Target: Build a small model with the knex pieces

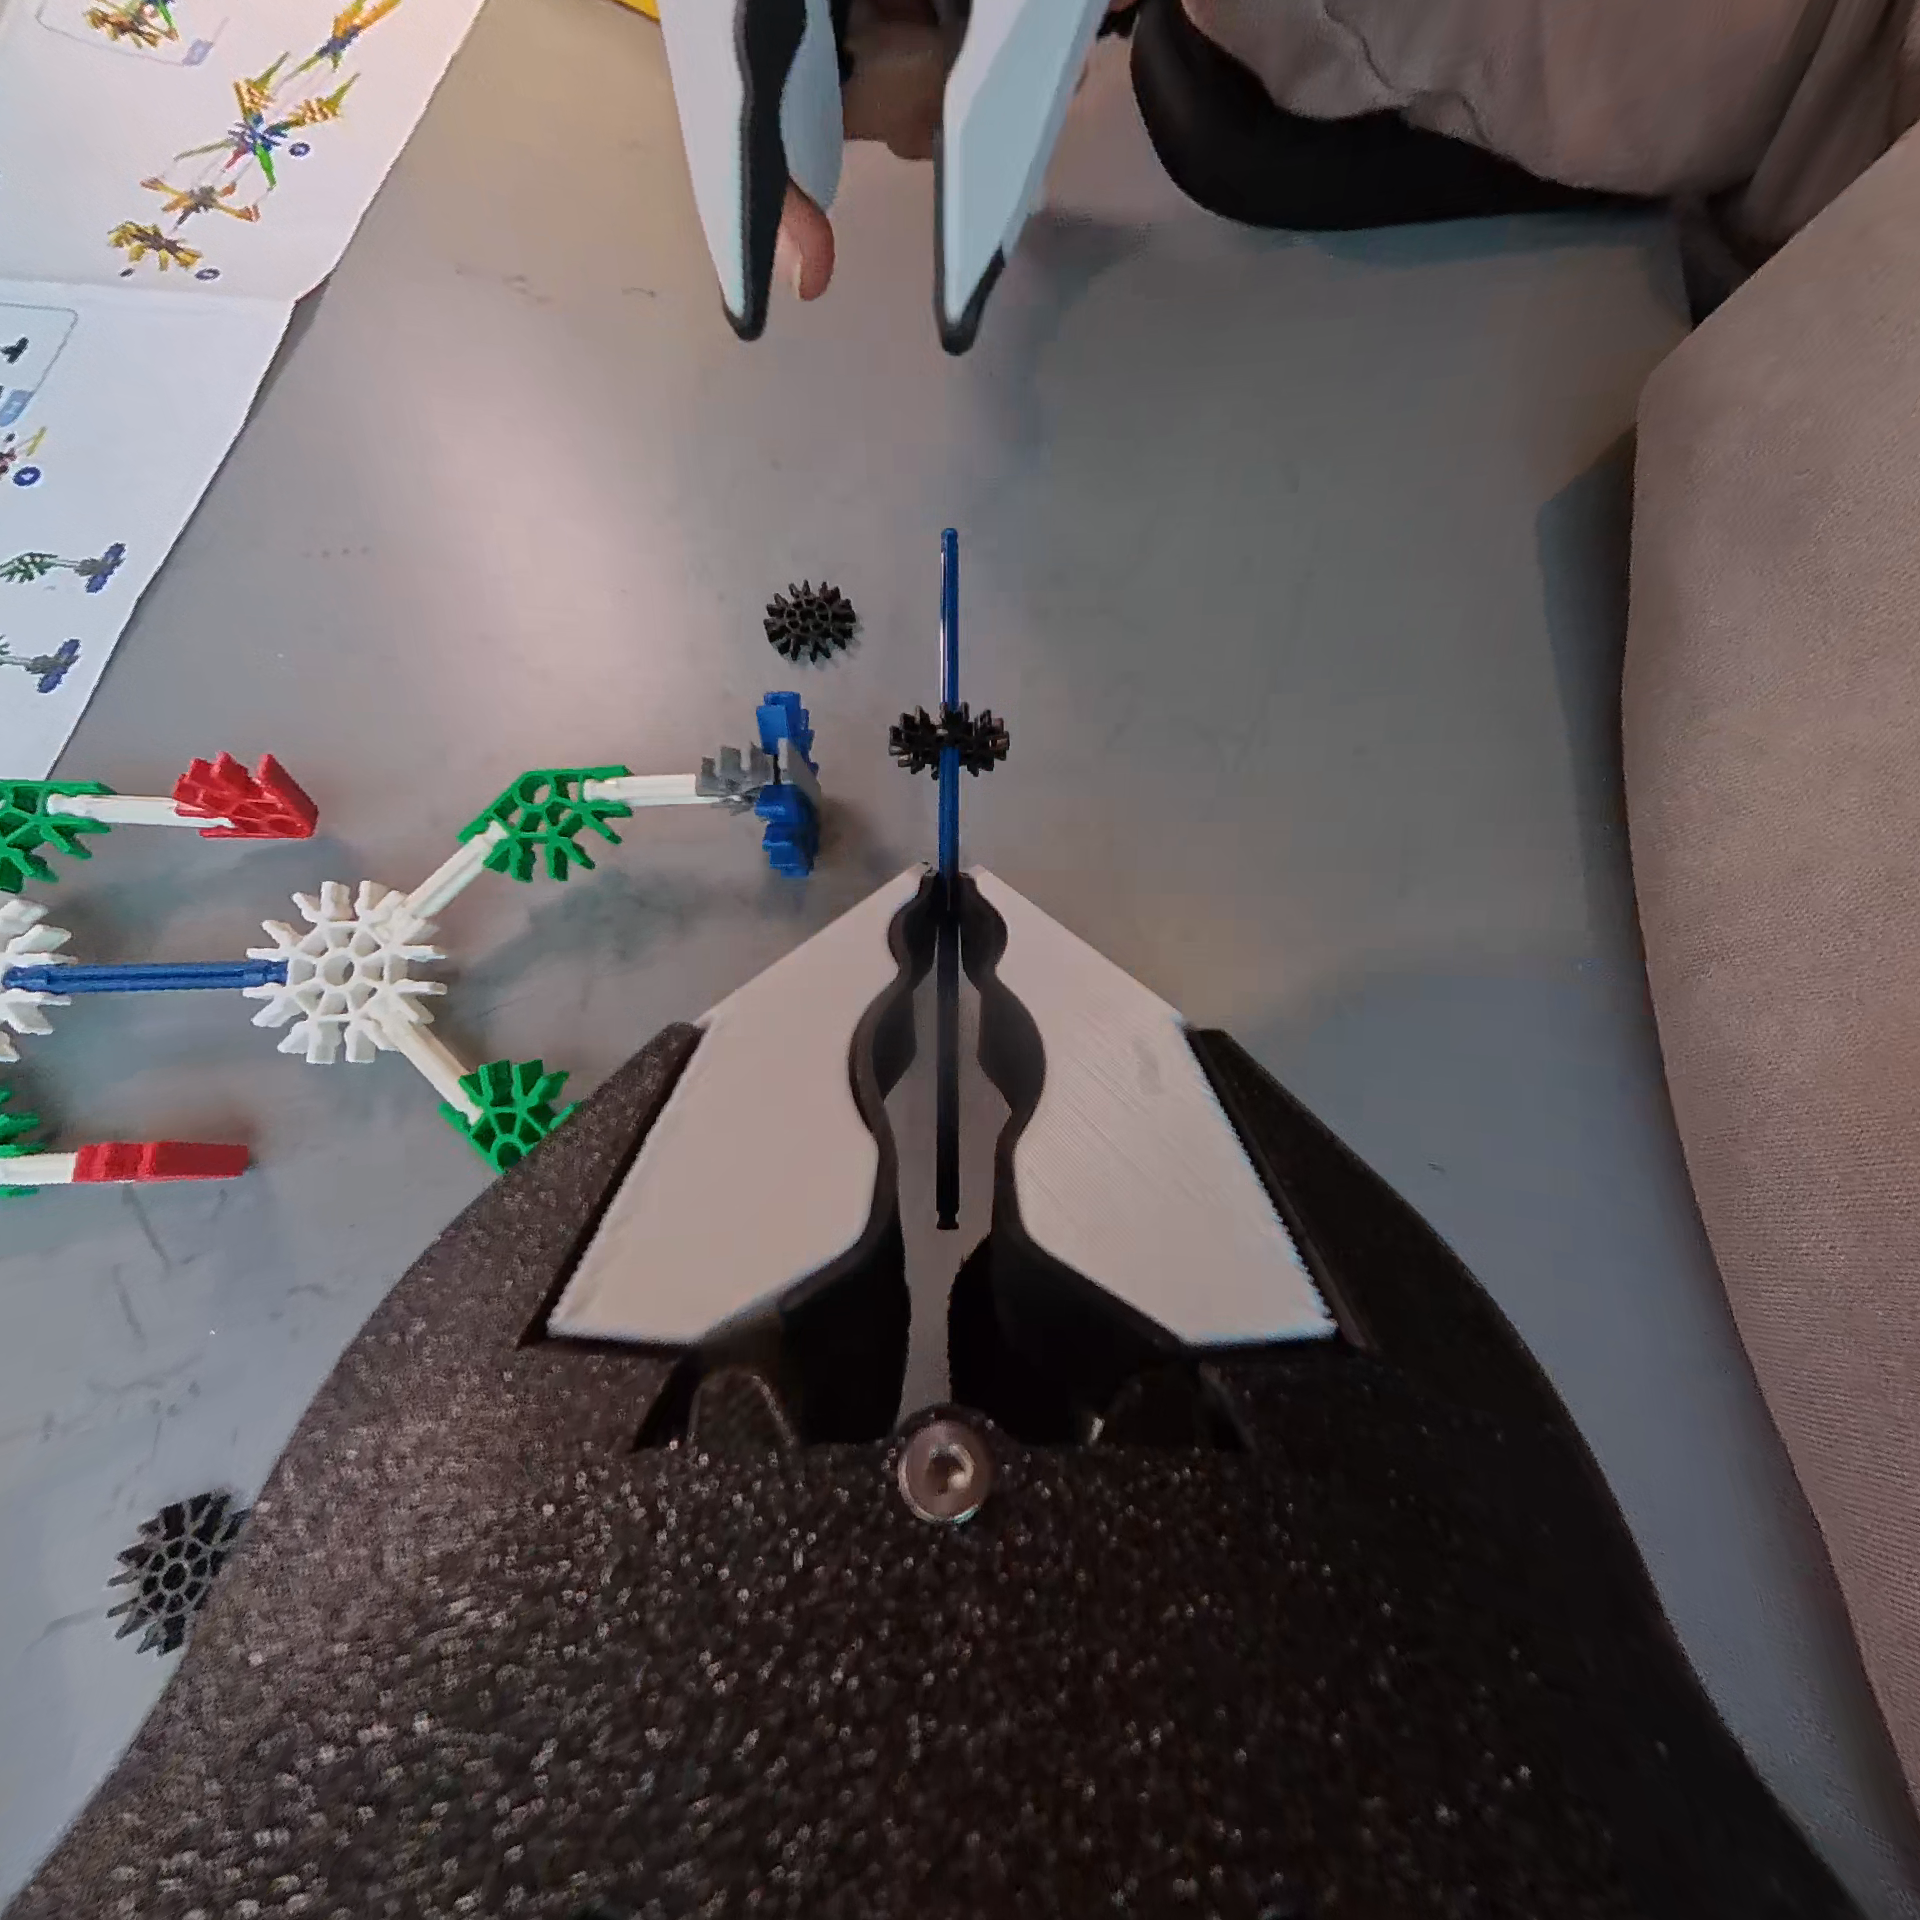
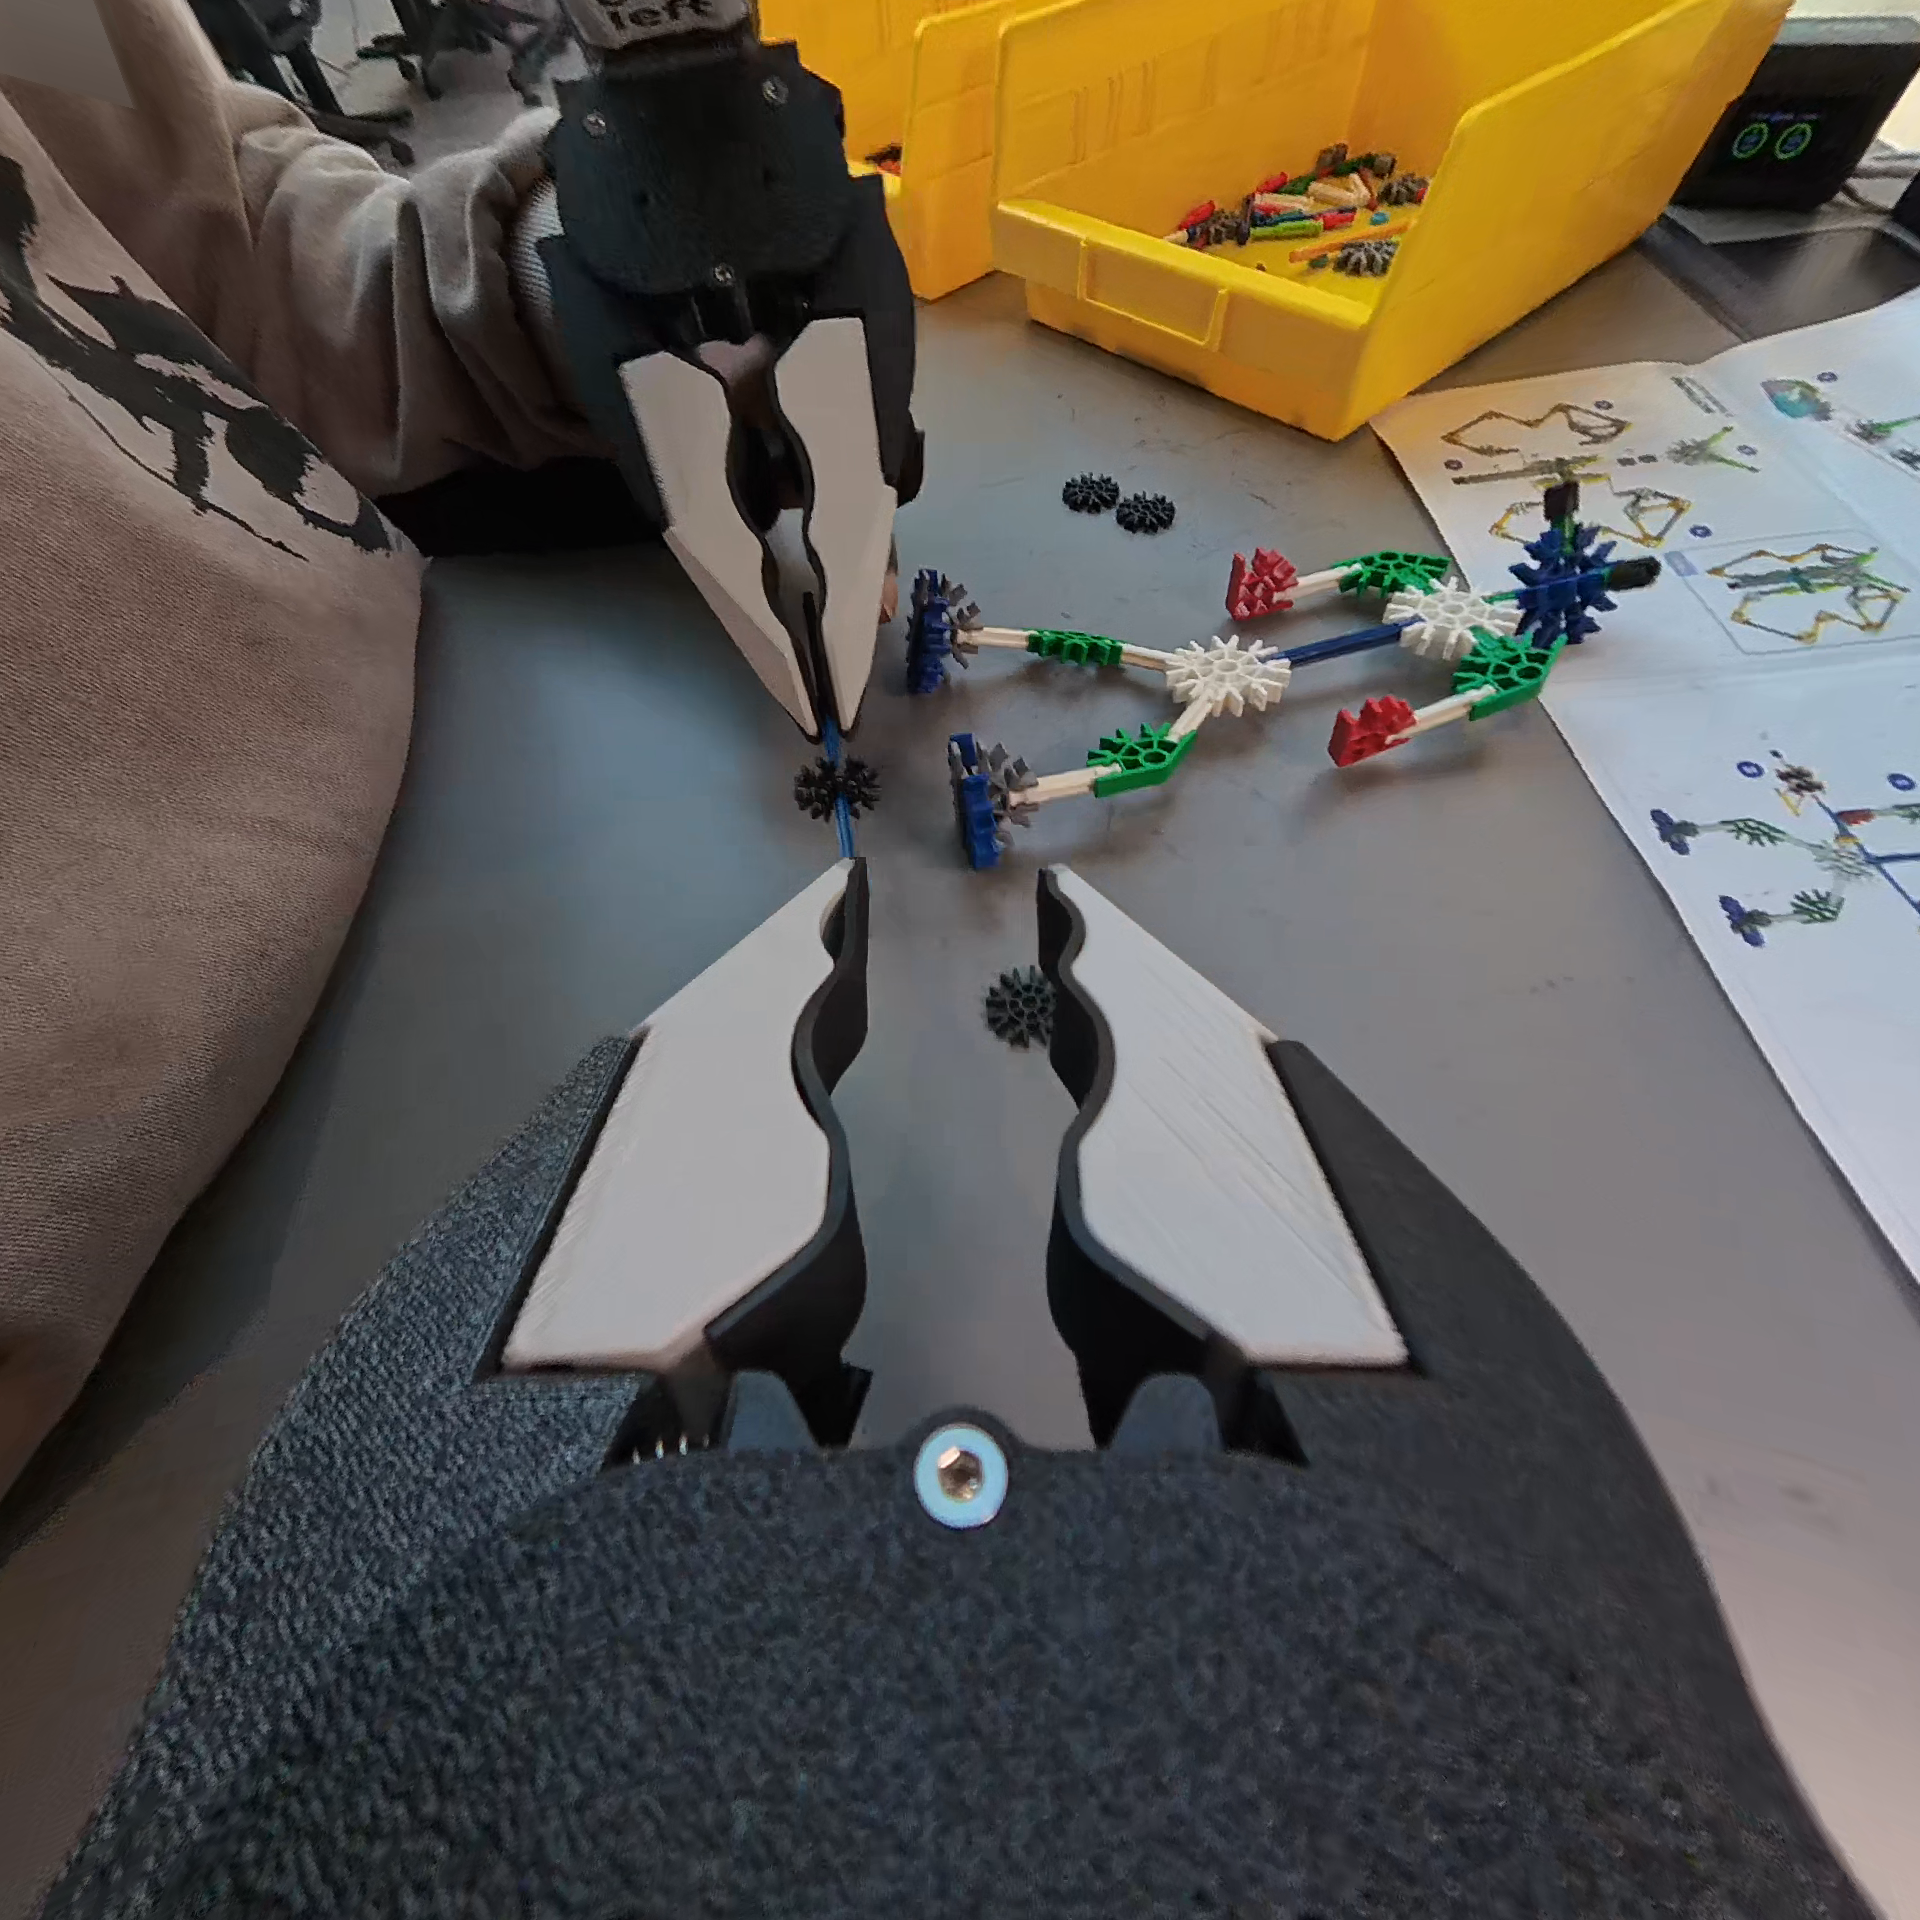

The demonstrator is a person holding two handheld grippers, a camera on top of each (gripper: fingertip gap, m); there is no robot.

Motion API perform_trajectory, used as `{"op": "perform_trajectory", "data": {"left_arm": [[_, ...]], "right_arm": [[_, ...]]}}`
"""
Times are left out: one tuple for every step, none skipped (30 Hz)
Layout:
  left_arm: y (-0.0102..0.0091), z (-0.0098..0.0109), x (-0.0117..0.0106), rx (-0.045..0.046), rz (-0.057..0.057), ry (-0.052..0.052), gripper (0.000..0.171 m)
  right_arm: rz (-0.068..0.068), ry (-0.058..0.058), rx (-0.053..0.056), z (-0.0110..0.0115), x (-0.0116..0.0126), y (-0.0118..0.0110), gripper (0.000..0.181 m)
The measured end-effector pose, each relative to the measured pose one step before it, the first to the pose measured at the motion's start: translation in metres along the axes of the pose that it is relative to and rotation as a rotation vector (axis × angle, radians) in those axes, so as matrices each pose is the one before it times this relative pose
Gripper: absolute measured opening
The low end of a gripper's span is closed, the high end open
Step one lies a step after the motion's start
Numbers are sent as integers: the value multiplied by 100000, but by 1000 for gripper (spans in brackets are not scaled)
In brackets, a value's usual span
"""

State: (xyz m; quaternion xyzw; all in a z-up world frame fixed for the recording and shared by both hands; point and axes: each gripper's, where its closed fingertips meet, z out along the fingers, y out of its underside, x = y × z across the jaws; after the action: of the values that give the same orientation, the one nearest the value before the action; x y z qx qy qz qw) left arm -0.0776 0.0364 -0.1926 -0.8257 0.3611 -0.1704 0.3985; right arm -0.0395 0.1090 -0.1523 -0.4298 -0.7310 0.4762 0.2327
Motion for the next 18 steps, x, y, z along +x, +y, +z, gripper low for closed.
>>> {"op": "perform_trajectory", "data": {"left_arm": [[213, 108, 135, -1470, 828, 307, 2], [257, 127, 134, -1787, 955, 278, 2], [282, 132, 127, -1914, 1080, 90, 2], [282, 152, 142, -1890, 994, 209, 2], [256, 153, 154, -1795, 864, 333, 2], [157, 135, 124, -1211, 793, 128, 2], [88, 116, 120, -784, 518, 261, 2], [46, 88, 107, -556, 281, 402, 2], [39, 81, 82, -365, 212, 275, 2], [49, 58, 33, -358, 156, 134, 2], [35, 39, 14, -288, 105, -27, 2], [14, 22, -10, -111, 44, -89, 1], [-9, -4, -3, -28, 42, -41, 1], [-15, -27, 4, -29, 120, -156, 1], [-5, -37, -11, -31, 172, -251, 1], [-16, -40, -8, -36, 140, -184, 2], [-12, -44, -2, -28, 144, -194, 2], [-15, -32, -20, 41, 186, -306, 2]], "right_arm": [[939, 2217, -2851, -66, 567, 637, 31], [482, 2221, -3230, 50, 545, 729, 31], [-43, 2447, -4399, 212, 511, 877, 30], [-669, 2134, -5026, 358, 355, 904, 30], [-1037, 1584, -4834, 444, 159, 754, 29], [-1032, 893, -4266, 461, -32, 534, 29], [-389, 762, -3584, 417, -41, 313, 29], [-106, 612, -2819, 345, -41, 117, 29], [-12, 197, -2018, 244, -65, -56, 29], [301, -57, -1612, 199, -51, -107, 29], [498, -140, -1524, 202, -42, -97, 29], [488, 395, -1374, 205, 64, -59, 29], [439, 375, -1538, 211, 63, 39, 29], [263, -259, -1360, 184, -58, 67, 29], [226, -295, -927, 178, -63, 44, 29], [53, 41, -508, 142, -29, -1, 29], [-441, -221, -556, 106, -93, 27, 29], [-851, -234, -785, 70, -118, 66, 28]]}}
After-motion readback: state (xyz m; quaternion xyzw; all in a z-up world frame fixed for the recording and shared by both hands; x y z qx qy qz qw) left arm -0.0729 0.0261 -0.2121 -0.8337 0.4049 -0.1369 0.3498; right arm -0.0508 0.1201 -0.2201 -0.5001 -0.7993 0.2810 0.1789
